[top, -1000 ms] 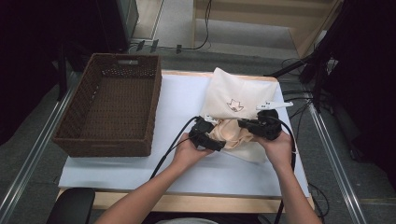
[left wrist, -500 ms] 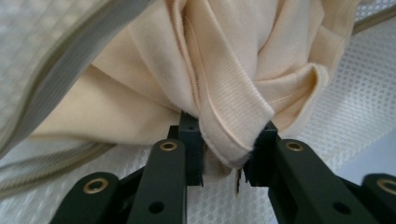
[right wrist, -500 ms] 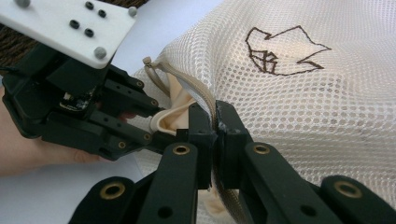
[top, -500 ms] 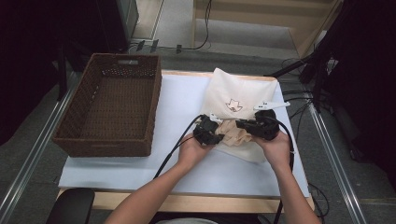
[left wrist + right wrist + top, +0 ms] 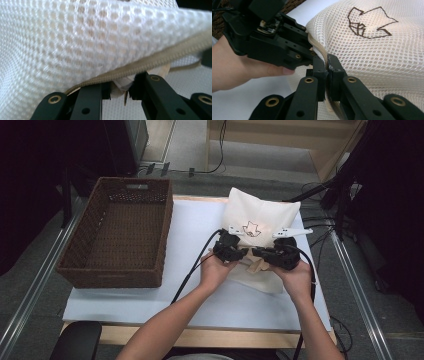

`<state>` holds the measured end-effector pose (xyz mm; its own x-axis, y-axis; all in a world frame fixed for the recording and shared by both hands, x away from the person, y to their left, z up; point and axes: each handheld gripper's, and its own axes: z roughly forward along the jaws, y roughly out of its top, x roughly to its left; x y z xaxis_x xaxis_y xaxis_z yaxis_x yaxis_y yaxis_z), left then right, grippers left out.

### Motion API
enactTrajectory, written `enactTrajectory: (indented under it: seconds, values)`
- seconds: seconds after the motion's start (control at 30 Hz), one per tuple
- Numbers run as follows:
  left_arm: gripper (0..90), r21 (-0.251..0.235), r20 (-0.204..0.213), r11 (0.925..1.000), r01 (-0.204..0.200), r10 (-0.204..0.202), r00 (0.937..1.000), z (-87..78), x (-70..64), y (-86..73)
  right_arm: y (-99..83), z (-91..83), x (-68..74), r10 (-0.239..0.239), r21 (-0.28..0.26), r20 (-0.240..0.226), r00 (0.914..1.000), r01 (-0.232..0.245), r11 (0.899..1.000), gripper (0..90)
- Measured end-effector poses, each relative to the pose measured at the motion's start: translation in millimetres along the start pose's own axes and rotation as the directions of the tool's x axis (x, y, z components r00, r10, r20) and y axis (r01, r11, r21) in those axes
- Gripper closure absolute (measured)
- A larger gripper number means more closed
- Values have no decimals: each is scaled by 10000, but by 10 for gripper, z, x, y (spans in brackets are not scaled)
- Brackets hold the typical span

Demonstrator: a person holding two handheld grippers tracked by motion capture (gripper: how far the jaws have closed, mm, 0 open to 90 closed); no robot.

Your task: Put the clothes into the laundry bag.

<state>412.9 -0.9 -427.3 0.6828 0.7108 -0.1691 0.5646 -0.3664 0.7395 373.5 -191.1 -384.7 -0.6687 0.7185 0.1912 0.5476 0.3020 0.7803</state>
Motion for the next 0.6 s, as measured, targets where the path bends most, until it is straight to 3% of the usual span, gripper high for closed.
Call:
enactTrajectory:
  seconds: [0.1,0.2,0.27,0.6]
  values:
    - [767,-69,-335,10000,-23,20,9994,107,0,6,-3,-1,-8,82,54,14,10000,-82,10000,882]
    - [765,-150,-365,9997,191,-196,9991,198,20,1,-16,14,-25,177,107,28,9998,-177,9998,881]
    - [763,-73,-493,9999,126,-130,9987,253,21,3,-26,23,-41,199,143,36,9998,-199,9997,881]
    - [758,258,-471,9989,394,-381,9982,422,105,48,-68,89,-132,508,352,36,9987,-509,9981,882]
